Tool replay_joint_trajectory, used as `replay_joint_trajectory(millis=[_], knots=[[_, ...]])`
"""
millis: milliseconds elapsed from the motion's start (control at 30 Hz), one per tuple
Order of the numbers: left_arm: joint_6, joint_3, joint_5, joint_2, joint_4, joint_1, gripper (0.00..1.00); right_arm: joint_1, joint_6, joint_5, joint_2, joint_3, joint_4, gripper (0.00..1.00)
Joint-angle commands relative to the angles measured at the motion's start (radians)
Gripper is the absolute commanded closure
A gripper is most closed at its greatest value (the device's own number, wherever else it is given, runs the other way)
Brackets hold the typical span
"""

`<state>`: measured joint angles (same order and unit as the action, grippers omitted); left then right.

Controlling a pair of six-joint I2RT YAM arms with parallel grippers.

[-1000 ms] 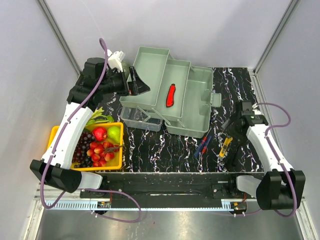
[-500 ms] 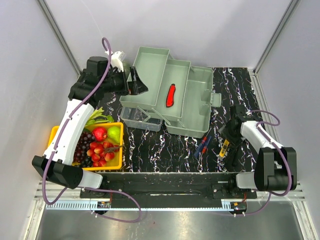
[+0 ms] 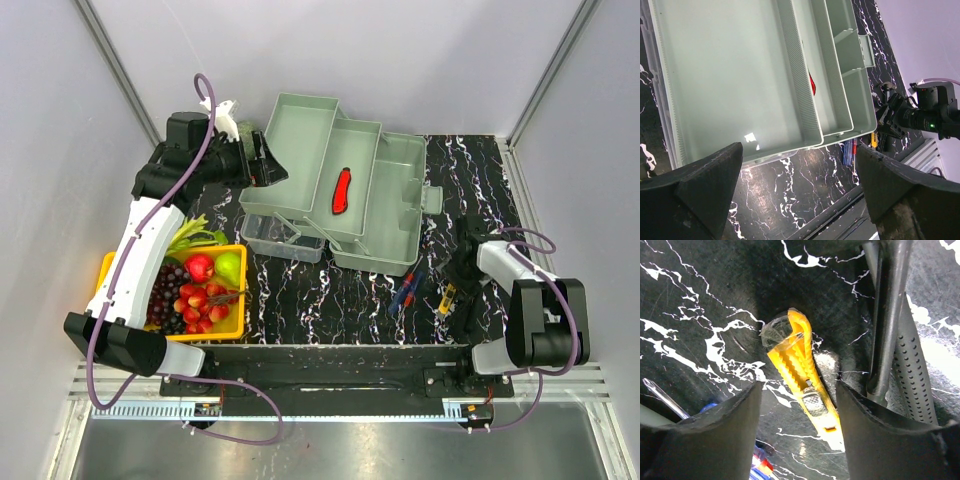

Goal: Pack the tool kit

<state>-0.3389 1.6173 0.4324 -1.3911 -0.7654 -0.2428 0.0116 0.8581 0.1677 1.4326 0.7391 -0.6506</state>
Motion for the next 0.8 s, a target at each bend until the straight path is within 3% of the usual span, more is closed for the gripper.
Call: replay_joint_trajectory(millis=[0,200,400,500,767], knots=[[-0.002,0.041,-0.003,0.003,0.032,0.01,0.01,-0.005,0.035,0.007,0.011,-0.035,0.061,0.39],[-0.003,0.039,0.002,0.006,0.035,0.013,0.01,-0.005,0.012,0.015,0.003,-0.047,0.091,0.7],[-0.009,0.032,0.009,0.009,0.041,0.014,0.01,-0.005,-0.054,0.036,-0.031,-0.003,0.069,0.91],[-0.014,0.027,0.019,0.014,0.048,0.014,0.01,-0.005,-0.085,0.05,-0.055,0.028,0.042,0.96],[-0.018,0.026,0.019,0.018,0.049,0.014,0.01,-0.005,-0.108,0.177,-0.233,0.138,-0.093,0.97]])
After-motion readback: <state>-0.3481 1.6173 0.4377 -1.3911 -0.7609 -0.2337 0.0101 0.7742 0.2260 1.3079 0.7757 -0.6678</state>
